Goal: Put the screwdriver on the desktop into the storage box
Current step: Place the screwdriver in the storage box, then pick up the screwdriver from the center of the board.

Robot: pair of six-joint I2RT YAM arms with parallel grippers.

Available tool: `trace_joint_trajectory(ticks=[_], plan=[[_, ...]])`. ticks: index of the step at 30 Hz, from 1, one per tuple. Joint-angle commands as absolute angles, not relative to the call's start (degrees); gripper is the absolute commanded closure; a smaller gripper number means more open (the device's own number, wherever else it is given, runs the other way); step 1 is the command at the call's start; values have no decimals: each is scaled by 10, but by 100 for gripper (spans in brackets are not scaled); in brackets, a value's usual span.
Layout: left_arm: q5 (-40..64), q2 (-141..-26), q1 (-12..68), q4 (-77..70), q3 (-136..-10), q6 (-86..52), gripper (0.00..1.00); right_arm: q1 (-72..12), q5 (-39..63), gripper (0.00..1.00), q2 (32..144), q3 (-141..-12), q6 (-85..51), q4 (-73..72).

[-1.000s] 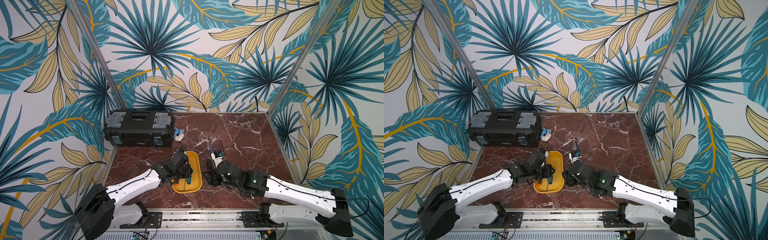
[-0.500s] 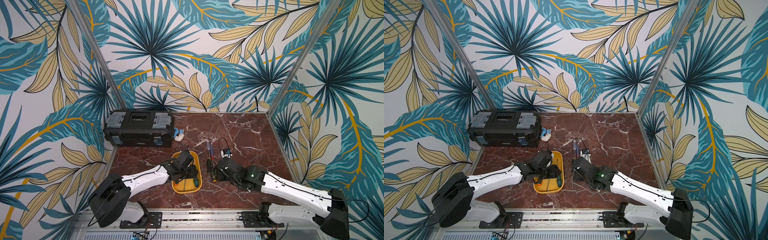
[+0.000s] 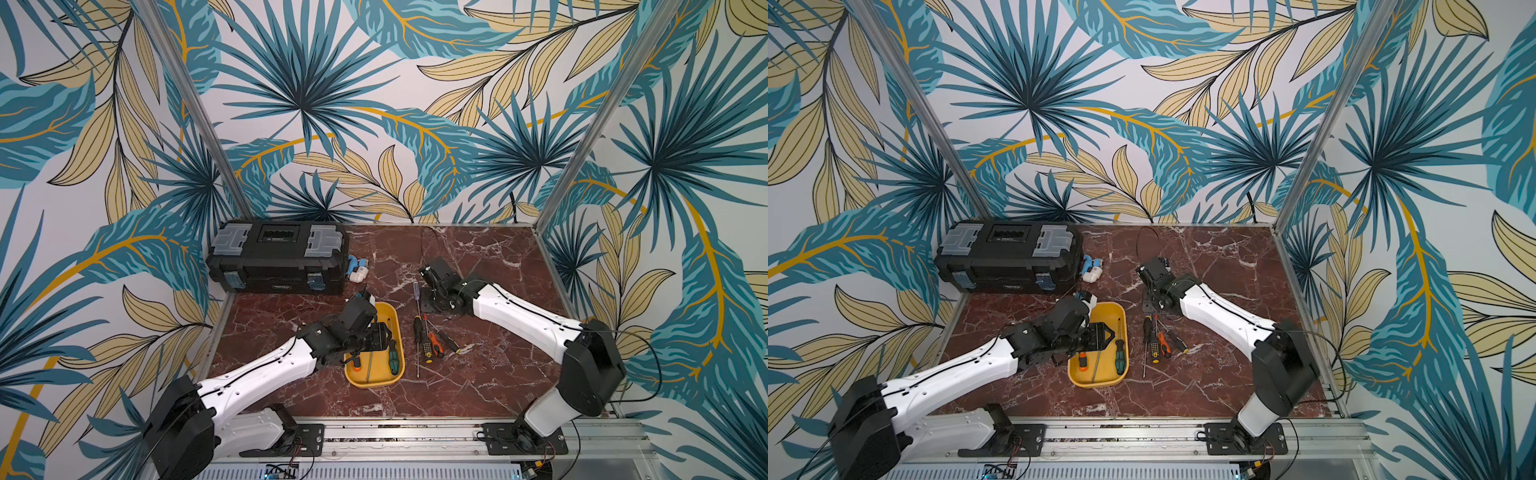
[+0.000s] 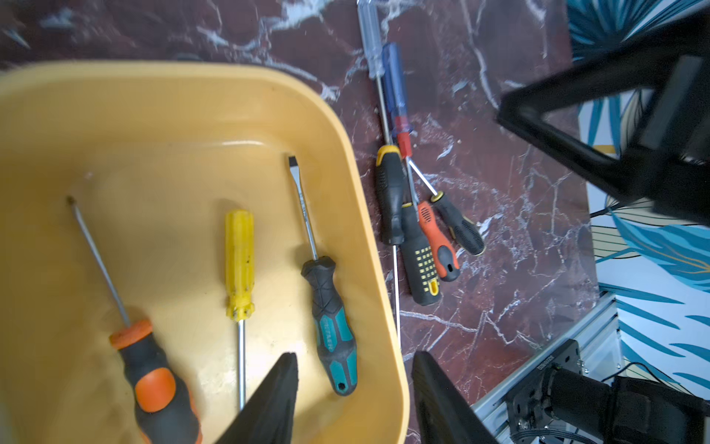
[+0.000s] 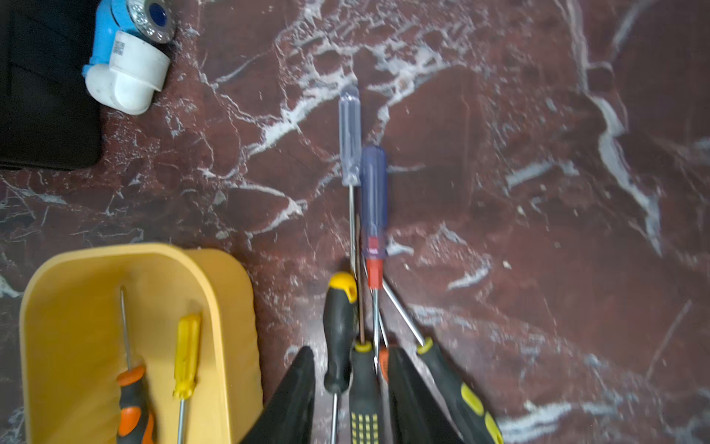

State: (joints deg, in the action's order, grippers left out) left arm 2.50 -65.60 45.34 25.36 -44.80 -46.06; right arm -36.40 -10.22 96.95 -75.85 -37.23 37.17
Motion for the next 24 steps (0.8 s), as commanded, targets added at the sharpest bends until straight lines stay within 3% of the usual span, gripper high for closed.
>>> trace_joint_trajectory(ticks=[1,11,24], plan=[[-12,-611,455,312,-476,-440,49,-344,-79,68,1044,-806,-340,384],[-57,-514,452,335,-427,-453,49,-339,-57,73,1135,-846,-361,388],[-52,-515,450,323,-419,-458,49,-339,-70,76,1189,-847,-351,387]])
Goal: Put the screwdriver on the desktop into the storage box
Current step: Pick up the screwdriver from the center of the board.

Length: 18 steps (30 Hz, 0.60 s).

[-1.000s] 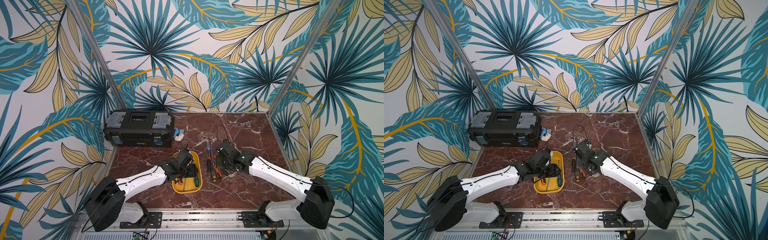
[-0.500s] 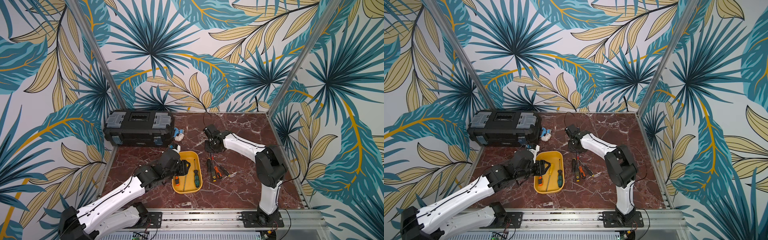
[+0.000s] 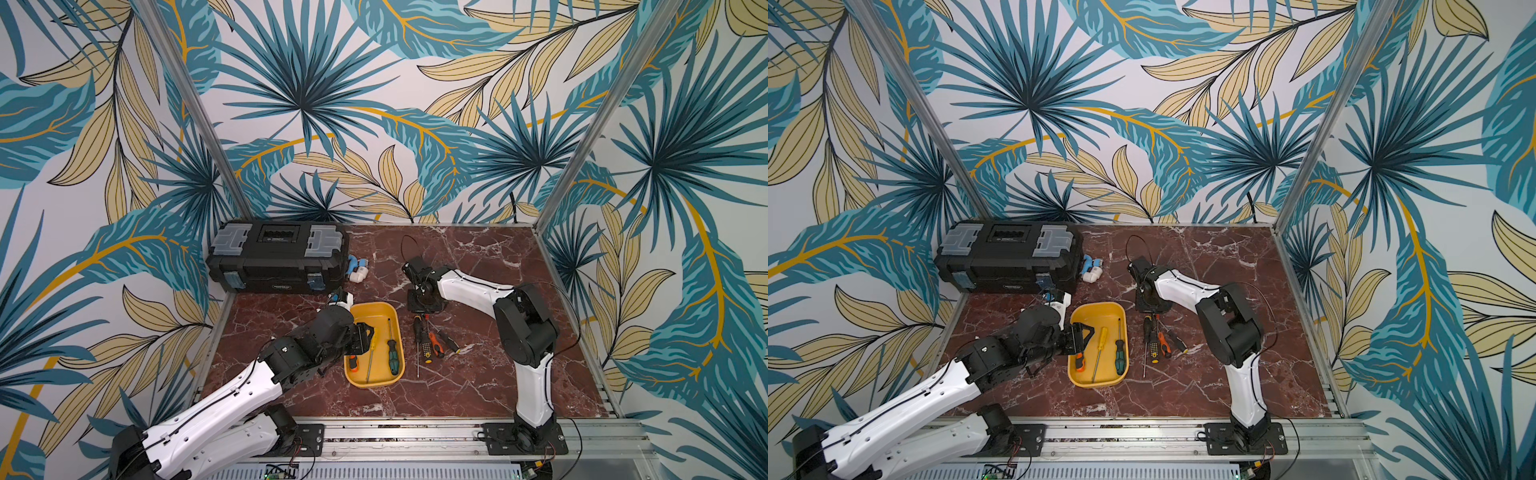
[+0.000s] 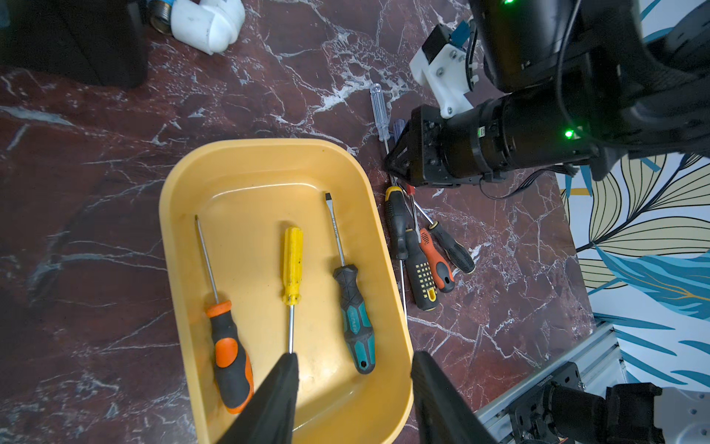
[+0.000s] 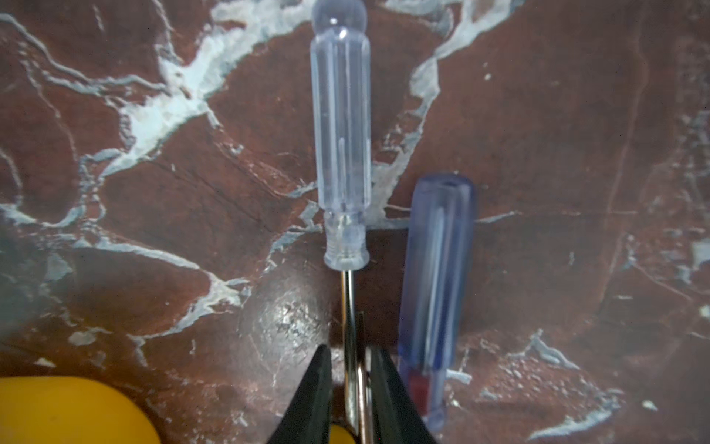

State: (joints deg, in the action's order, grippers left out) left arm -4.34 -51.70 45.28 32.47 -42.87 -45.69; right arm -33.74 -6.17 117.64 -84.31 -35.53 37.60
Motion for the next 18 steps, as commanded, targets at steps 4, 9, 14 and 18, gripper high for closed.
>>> trace_joint_trajectory(ticks=[4,9,14,18], plan=[[-51,-516,450,322,-421,-457,49,-339,-77,77,1203,-847,-340,383],[-48,-520,449,319,-422,-457,49,-338,-100,77,1219,-854,-325,381],[-41,-526,448,316,-421,-457,49,-338,-120,77,1238,-880,-300,382],[-38,-526,448,316,-418,-457,49,-338,-123,83,1244,-885,-294,384]])
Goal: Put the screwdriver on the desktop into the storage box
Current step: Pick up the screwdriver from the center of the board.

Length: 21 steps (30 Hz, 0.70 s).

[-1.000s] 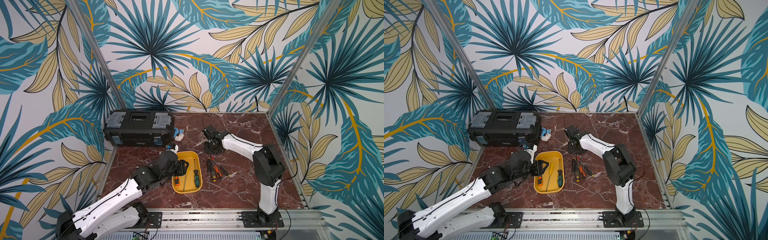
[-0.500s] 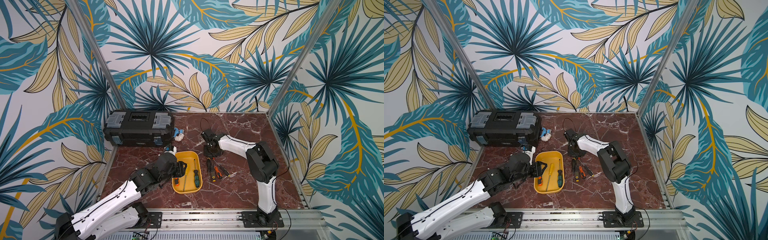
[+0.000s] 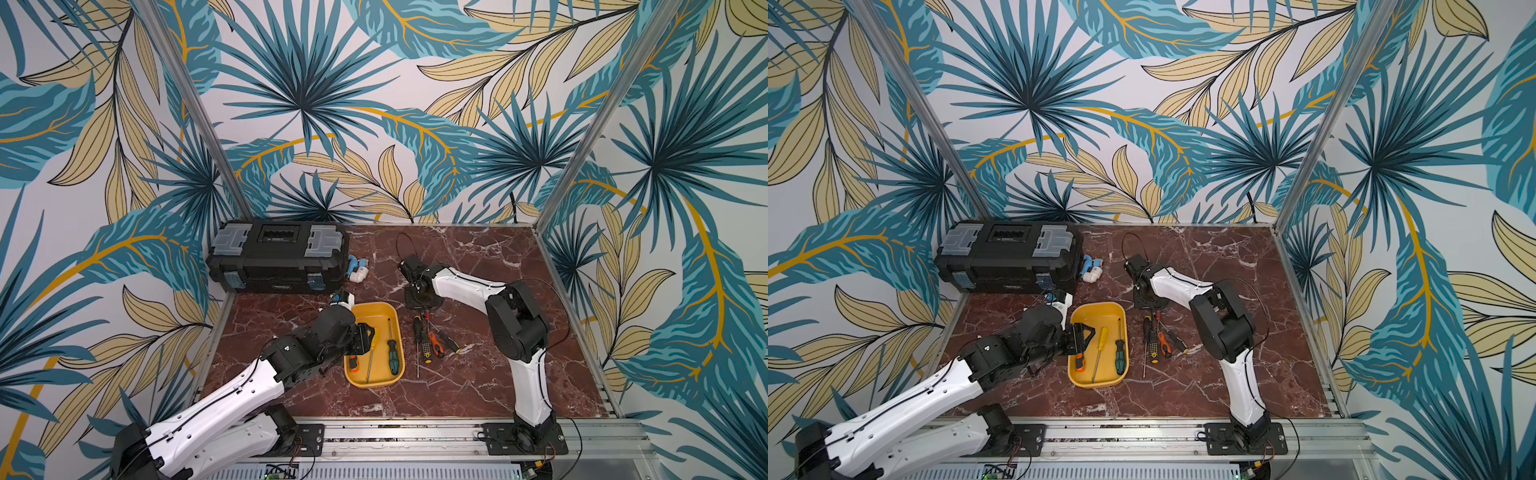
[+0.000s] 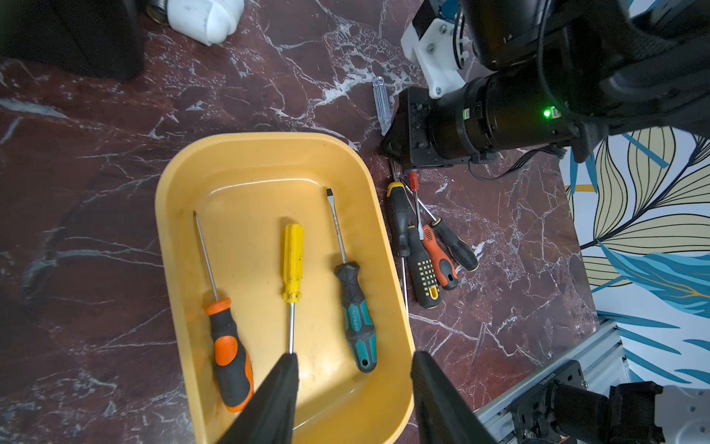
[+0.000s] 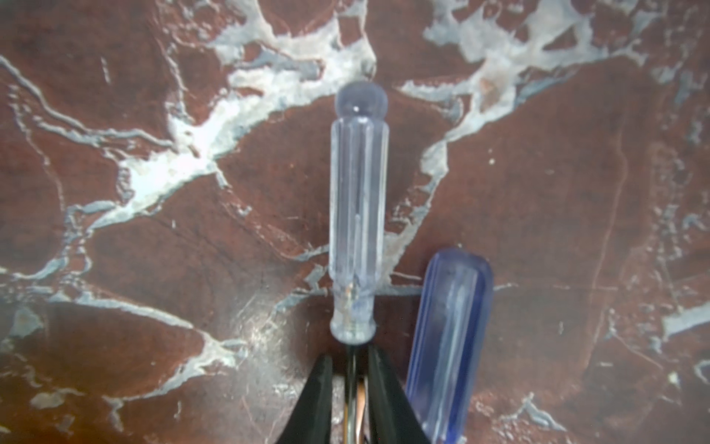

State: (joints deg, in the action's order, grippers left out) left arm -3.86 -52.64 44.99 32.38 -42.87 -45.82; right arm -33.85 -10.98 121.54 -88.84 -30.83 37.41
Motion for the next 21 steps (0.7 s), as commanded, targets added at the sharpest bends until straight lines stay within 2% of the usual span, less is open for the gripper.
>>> trace_joint_trajectory(ticks=[1,8,17,21], plan=[[-39,-526,448,314,-417,-457,49,-338,-123,85,1245,-886,-293,384],[-31,-526,448,302,-417,-463,50,-338,-131,100,1226,-889,-274,382],[-12,-519,448,292,-432,-466,49,-339,-103,100,1106,-851,-268,368],[14,-507,448,251,-422,-474,47,-343,-56,100,1000,-766,-288,328]])
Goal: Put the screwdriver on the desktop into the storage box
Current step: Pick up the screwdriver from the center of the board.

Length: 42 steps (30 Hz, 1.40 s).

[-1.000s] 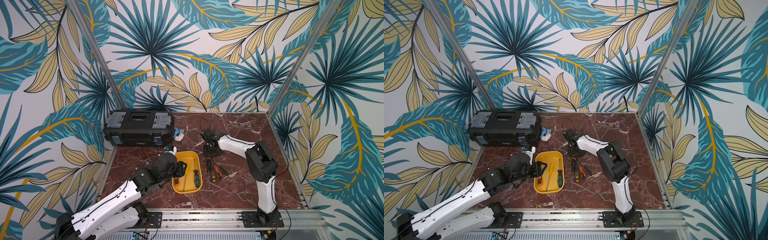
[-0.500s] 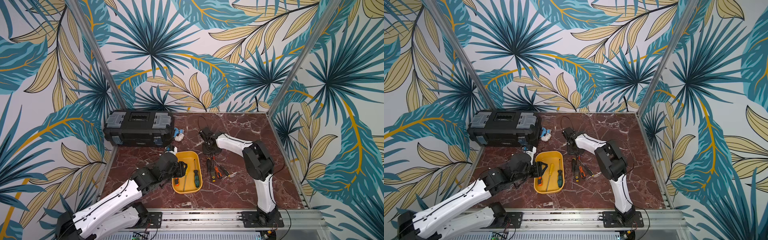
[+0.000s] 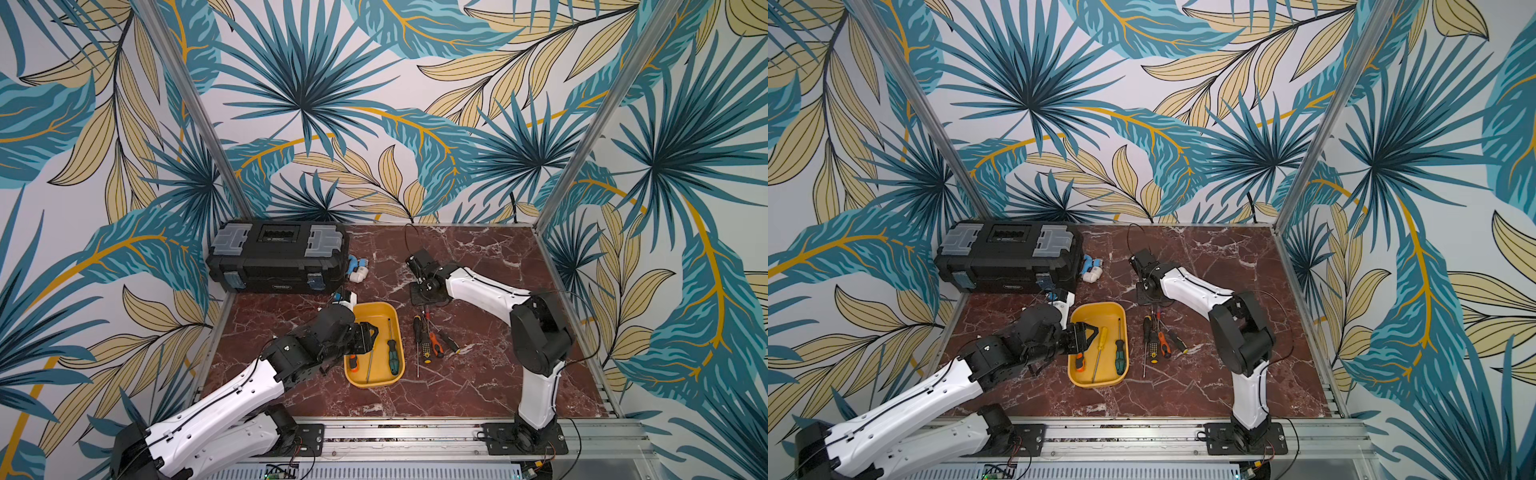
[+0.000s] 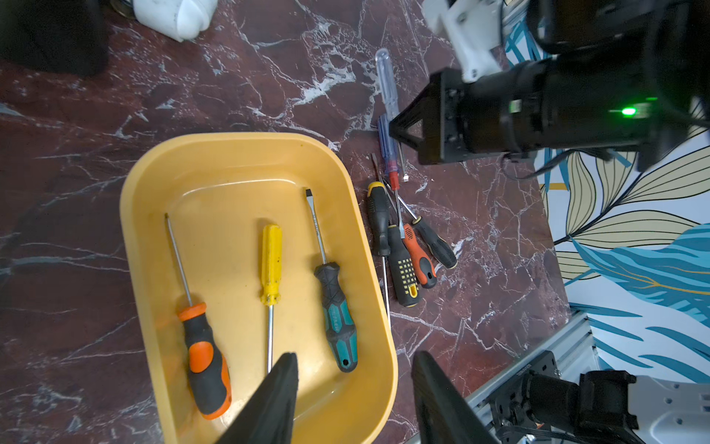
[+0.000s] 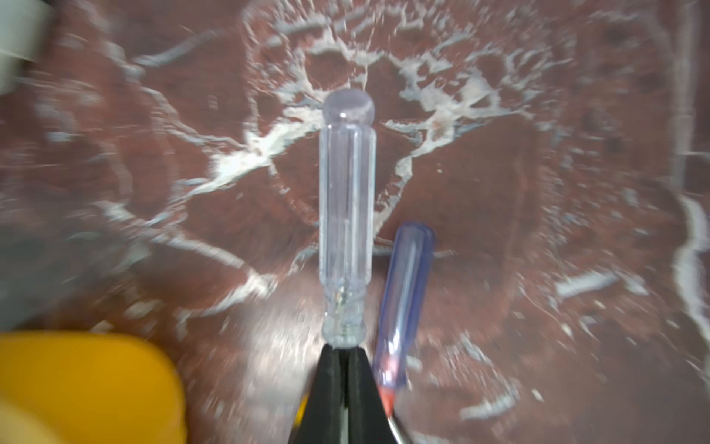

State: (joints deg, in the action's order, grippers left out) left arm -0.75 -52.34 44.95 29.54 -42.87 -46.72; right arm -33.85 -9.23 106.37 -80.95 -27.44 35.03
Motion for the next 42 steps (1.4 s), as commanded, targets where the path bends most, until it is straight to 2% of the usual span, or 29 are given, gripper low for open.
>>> trace_joint_trajectory(ticks=[1,4,6,9,11,14,21,27,30,33,36,42], plan=[[25,-501,448,229,-414,-479,46,-346,-32,100,962,-728,-298,303],[51,-485,446,155,-389,-499,43,-362,67,100,845,-599,-347,189],[70,-478,446,85,-366,-519,41,-384,140,100,751,-481,-410,55],[104,-484,447,-19,-335,-546,36,-417,171,100,648,-372,-492,-64],[126,-505,448,-74,-325,-559,34,-433,173,100,598,-339,-515,-85],[146,-547,453,-95,-337,-560,34,-446,162,100,536,-335,-508,-44],[172,-619,474,-155,-350,-570,34,-456,182,100,522,-345,-513,-24],[158,-606,478,-169,-339,-576,33,-457,185,100,537,-346,-516,-42],[151,-601,477,-150,-341,-571,35,-485,195,100,554,-355,-513,-48],[146,-601,477,-143,-341,-569,42,-499,196,100,569,-366,-508,-48],[137,-598,478,-134,-343,-569,55,-505,192,100,576,-370,-509,-52],[118,-583,476,-109,-348,-572,90,-509,190,100,582,-370,-518,-65]])
